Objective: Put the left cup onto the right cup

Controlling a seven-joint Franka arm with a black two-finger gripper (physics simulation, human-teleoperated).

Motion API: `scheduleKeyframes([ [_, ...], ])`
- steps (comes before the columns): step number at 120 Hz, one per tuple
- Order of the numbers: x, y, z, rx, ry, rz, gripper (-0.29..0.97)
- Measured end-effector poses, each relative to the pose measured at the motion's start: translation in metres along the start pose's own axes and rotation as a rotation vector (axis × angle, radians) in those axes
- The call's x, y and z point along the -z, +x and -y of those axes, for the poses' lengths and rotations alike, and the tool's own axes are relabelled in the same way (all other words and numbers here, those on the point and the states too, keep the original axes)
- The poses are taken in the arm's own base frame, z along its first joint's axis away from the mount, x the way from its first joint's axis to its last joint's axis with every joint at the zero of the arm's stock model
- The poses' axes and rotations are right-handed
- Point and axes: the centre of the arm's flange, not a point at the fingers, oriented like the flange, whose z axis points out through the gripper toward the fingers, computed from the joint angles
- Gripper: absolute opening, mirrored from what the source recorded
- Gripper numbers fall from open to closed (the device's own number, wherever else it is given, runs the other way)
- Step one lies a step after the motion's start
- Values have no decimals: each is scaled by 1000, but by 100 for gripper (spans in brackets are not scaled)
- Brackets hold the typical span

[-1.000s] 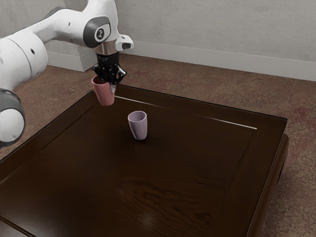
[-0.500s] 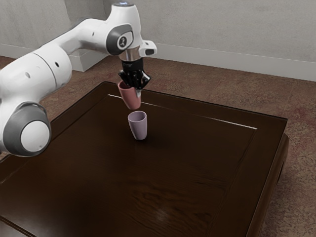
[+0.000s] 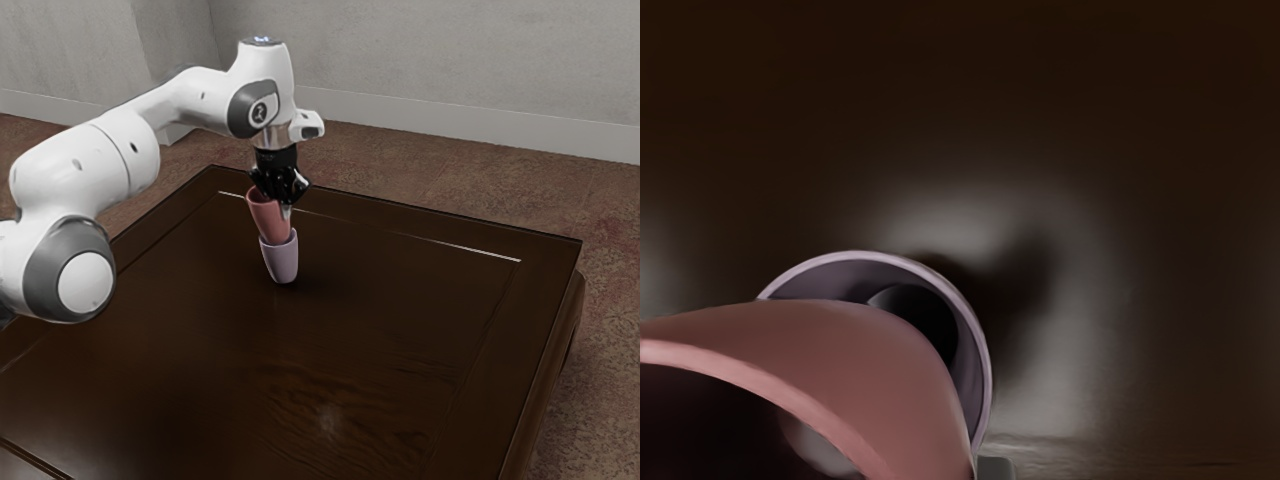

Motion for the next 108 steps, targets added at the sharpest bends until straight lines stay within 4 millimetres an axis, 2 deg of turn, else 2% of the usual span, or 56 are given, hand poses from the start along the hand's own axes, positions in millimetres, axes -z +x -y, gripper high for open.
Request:
scheduleKeyframes([
  [19, -11, 3, -2, -7, -6, -1, -8],
  [37, -10, 6, -1, -24, -18, -27, 24],
  [47, -9, 6, -1, -33, -21, -35, 39],
  [68, -9, 7, 2, -45, -21, -39, 55],
  [76, -3, 6, 2, -50, -21, -47, 59],
  [91, 30, -1, -9, -70, -17, -78, 63],
  [104, 86, -33, -26, -102, -7, -95, 65],
  [108, 98, -43, -29, -107, -4, -95, 65],
])
